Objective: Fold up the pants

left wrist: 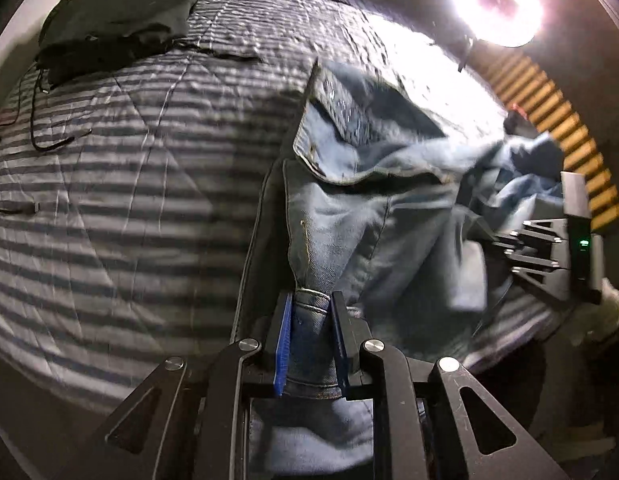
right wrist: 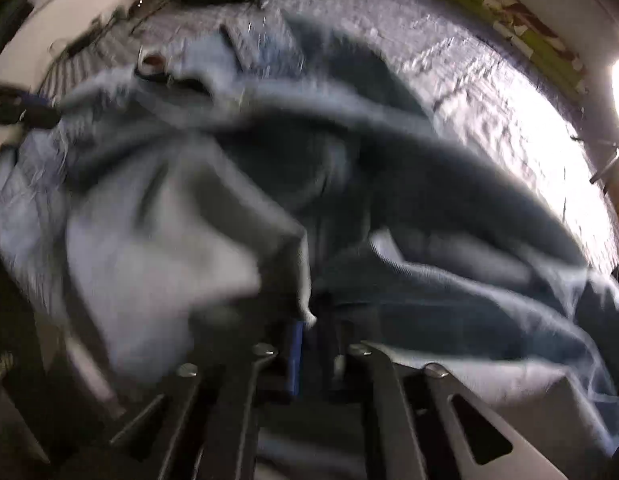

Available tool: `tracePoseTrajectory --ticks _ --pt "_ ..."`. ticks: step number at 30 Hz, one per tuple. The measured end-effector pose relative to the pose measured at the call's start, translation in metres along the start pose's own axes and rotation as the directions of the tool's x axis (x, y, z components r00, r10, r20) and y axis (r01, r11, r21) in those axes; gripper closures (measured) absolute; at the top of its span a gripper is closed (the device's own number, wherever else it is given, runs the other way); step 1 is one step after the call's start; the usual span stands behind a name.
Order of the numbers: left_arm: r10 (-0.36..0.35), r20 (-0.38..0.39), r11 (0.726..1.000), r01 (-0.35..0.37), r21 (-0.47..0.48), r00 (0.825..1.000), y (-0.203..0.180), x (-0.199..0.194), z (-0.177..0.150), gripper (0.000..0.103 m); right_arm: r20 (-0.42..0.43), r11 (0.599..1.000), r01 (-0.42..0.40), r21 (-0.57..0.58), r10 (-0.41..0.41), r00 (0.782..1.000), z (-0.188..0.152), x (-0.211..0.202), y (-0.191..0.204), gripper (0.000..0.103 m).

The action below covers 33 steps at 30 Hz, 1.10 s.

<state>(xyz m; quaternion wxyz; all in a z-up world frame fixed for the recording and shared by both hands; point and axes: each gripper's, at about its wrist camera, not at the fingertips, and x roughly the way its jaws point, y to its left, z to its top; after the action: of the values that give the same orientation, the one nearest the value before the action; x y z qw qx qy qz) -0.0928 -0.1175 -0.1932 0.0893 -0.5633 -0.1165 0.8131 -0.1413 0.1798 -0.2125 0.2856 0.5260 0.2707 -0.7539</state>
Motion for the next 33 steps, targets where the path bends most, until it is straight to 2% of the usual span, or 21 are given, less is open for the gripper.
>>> tracePoseTrajectory --ticks 3,8,12,14,15,16,18,20,21,24,27,29,31,33 --pt "-0.009 -0.007 1.000 0.009 -0.004 1.000 0.000 0.001 -0.006 0.084 -0.005 0.999 -0.027 0.024 0.027 1.000 -0.032 -0.017 0.001 0.101" --pt "-0.009 0.003 1.000 0.009 -0.003 1.000 -0.005 -0.002 -0.001 0.082 0.030 0.998 -0.026 0.063 0.024 0.999 -0.051 -0.042 -0.002 0.102" --pt "-0.001 0.009 0.999 0.001 -0.036 1.000 0.009 -0.001 0.018 0.054 0.037 0.990 -0.089 0.111 0.085 0.996 -0.060 -0.056 -0.014 0.101" --pt "-0.006 0.039 0.998 0.009 -0.056 0.999 0.016 -0.007 0.033 0.050 0.041 0.986 -0.127 0.110 0.123 0.992 -0.059 -0.063 -0.021 0.095" --pt "0.003 0.060 0.998 0.001 -0.057 0.998 0.017 -0.009 0.047 0.046 0.047 0.986 -0.122 0.112 0.118 0.992 -0.057 -0.066 -0.026 0.083" --pt "0.013 0.073 0.999 -0.009 -0.053 0.997 0.017 -0.010 0.055 0.044 0.061 0.987 -0.107 0.118 0.101 0.993 -0.055 -0.075 -0.023 0.066" --pt "0.040 0.095 0.999 -0.038 -0.023 0.995 0.012 -0.004 0.087 0.040 0.115 0.988 -0.080 0.135 0.065 0.991 -0.046 -0.090 -0.033 0.049" --pt "0.059 0.101 0.998 -0.059 -0.007 0.993 0.004 0.006 0.117 0.037 0.146 0.981 -0.059 0.183 0.032 0.989 -0.030 -0.094 -0.054 0.048" --pt "0.055 0.096 0.998 -0.056 0.007 0.994 0.000 0.015 0.136 0.033 0.158 0.976 -0.058 0.211 0.025 0.987 -0.025 -0.097 -0.065 0.048" --pt "0.025 0.073 1.000 -0.024 -0.013 0.997 -0.009 0.044 0.183 0.023 0.185 0.946 -0.032 0.323 -0.030 0.982 -0.017 -0.099 -0.105 0.037" --pt "0.044 0.038 0.999 -0.043 -0.025 0.998 -0.014 0.075 0.215 0.021 0.192 0.883 -0.016 0.470 -0.084 0.978 -0.008 -0.092 -0.154 0.034" --pt "0.061 0.012 0.998 -0.061 -0.035 0.998 -0.015 0.096 0.229 0.021 0.193 0.852 -0.028 0.524 -0.087 0.977 -0.002 -0.085 -0.181 0.033" --pt "0.052 -0.024 0.997 -0.053 -0.062 0.998 -0.014 0.116 0.236 0.020 0.189 0.829 -0.052 0.556 -0.065 0.980 0.007 -0.076 -0.204 0.029" --pt "0.047 -0.036 0.996 -0.050 -0.077 0.998 -0.016 0.128 0.242 0.020 0.166 0.791 -0.055 0.609 -0.060 0.984 0.017 -0.061 -0.225 0.028"
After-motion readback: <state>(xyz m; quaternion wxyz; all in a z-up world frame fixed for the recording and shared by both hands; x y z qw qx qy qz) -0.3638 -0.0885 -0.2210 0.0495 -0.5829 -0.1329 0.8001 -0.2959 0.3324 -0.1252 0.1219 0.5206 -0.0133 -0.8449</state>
